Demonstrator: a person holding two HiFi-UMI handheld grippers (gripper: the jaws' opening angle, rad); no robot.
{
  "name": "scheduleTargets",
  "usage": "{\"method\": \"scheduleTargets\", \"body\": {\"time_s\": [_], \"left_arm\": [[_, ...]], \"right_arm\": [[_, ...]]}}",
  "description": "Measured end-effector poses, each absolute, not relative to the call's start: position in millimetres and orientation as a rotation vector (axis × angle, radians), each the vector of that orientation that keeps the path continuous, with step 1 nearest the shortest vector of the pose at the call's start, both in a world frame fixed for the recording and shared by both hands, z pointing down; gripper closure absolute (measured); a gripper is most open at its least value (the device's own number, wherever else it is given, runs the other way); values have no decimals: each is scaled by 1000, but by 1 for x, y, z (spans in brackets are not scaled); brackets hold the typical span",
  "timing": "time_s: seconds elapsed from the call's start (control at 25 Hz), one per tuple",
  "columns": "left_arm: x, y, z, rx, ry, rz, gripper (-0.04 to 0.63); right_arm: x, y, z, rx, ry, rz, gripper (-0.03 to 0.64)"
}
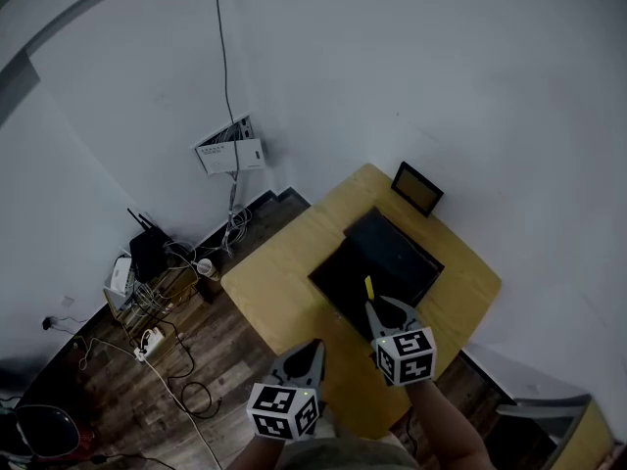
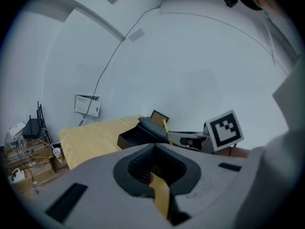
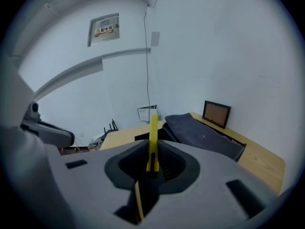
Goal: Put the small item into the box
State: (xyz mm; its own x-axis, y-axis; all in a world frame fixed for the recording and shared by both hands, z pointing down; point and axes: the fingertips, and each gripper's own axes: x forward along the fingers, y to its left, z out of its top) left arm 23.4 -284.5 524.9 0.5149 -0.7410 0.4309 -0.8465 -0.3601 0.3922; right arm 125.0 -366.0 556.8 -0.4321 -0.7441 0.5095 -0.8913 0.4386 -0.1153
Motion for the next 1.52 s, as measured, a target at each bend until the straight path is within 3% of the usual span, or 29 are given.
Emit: {"method": "scheduleTargets", "body": {"time_s": [0.84,1.36,1.52], "left_arm": [[24,-324,550,2153,-1219,265,592],[18,-319,549,2154,-1224,264,592],[16,-315,545,2161,-1230,259,592]], "right_arm": [[115,-414,691,1000,-1884,664,568],[111,-413,693,974,-1842,642,568],[109,-414,688,1030,-1895,653,515]]}}
